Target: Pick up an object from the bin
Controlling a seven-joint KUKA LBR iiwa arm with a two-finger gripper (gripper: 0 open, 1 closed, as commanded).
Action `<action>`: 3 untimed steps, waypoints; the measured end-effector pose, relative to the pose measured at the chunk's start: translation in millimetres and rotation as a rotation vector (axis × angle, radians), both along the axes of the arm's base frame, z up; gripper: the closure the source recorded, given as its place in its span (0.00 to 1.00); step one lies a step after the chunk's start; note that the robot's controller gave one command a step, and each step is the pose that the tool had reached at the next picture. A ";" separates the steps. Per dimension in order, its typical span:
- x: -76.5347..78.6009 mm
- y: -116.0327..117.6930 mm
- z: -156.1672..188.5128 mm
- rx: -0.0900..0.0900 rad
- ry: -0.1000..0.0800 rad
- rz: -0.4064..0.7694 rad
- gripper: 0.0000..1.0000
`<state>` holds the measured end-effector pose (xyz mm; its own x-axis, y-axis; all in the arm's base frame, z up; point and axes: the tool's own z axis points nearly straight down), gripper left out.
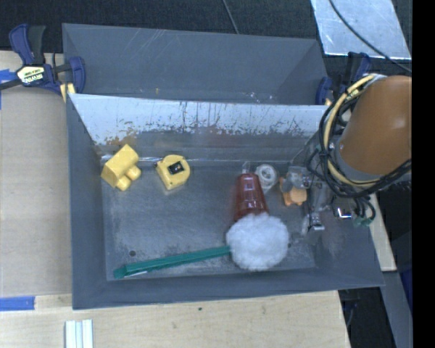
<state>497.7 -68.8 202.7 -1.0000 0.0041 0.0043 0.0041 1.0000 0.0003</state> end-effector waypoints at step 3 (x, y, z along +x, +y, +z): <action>-7.8 29.2 -92.6 -0.003 -0.018 0.270 0.00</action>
Offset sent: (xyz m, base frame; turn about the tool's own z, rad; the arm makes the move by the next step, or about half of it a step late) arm -0.0158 0.0408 -0.1327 -0.3004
